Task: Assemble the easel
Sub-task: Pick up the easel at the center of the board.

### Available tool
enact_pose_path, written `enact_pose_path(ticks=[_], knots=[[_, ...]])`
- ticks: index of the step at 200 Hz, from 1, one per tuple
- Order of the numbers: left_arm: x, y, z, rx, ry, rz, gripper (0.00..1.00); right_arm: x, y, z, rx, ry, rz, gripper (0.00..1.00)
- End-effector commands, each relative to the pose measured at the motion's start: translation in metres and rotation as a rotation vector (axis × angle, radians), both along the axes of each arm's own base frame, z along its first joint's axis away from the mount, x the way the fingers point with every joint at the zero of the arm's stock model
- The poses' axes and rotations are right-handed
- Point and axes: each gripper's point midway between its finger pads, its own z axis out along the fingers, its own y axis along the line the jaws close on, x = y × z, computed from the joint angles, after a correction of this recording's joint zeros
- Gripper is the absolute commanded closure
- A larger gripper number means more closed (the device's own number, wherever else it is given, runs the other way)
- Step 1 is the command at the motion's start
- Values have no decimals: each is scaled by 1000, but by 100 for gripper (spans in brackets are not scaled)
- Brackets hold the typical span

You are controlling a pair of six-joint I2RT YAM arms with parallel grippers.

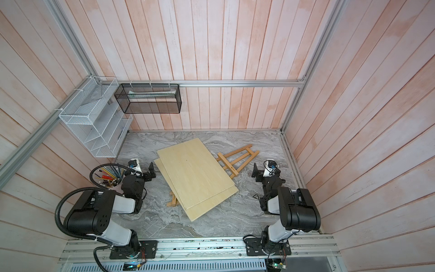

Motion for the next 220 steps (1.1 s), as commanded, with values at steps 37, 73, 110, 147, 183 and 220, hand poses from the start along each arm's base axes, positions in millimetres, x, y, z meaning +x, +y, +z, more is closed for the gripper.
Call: enact_pose_path(ticks=[37,73,110,147,183,220], knots=[[1,1,5,1,-18,0,0,3,-3,2,-4,-5,-12,2],[10,-18,30,74,19,-31,0,7,-19,24,6,-12,-115,2],[9,-15,62,-59,111,144,0,17,-9,92,36,-30,-163,16],[11,-30,56,-285,226,247,0,53,1,73,221,303,-208,14],[25,-70,28,-350,465,252,0,68,11,28,386,501,-257,15],[22,-87,7,-444,521,250,0,79,24,-20,442,681,-260,20]])
